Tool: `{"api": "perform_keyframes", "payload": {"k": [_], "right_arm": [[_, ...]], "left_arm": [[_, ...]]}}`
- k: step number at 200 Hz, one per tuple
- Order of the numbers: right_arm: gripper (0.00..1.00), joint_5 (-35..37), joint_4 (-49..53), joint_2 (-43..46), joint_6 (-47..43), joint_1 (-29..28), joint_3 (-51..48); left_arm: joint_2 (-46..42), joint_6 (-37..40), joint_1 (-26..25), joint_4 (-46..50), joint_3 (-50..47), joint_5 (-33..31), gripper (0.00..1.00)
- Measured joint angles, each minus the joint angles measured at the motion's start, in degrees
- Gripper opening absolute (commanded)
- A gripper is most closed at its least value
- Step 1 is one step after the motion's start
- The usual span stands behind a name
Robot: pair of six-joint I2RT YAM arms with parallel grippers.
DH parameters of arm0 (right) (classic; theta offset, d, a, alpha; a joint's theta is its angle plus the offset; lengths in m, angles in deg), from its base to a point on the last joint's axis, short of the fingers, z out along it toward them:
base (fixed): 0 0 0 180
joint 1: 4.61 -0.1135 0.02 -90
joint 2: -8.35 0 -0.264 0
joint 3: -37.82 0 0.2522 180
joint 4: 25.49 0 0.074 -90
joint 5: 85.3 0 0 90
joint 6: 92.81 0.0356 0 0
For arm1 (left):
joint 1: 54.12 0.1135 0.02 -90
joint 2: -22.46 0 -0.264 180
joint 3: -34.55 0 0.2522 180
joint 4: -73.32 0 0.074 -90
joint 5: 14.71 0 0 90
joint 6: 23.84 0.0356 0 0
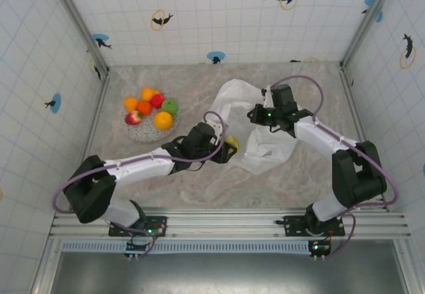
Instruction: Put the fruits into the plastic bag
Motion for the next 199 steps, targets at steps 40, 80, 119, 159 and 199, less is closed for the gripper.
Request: {"api": "perform_keyframes", "payload": {"k": [40,80,119,159,199], "right_arm": [[0.00,-2.08,-8.22,2.93,7.98,-0.79,-8.35],[0.00,-0.24,-14.88,6.80,15.72,-3.19,-14.01],[0.00,3.15,-17.29,7.78,17.75,-4.44,-14.58],[0.00,5.95,-13.53,7.56,14.29,-6.93,-13.42],[0.00,6.60,-16.90,7.54,18.43,-8.57,-14.38]], "left_arm": [[3.93,-1.33,0.00,-5.11,0.17,-3.76,0.46],[6.14,-3.26,-0.02,-8.48,0.76,-4.92,0.46],[4.09,-4.48,-0.35,-8.39,0.02,-9.38,0.47],[-3.10,-3.80,-0.37,-4.48,-2.23,-20.92,0.49],[-3.32,-0.07,-0.92,-3.45,-2.62,-21.94,0.49]]}}
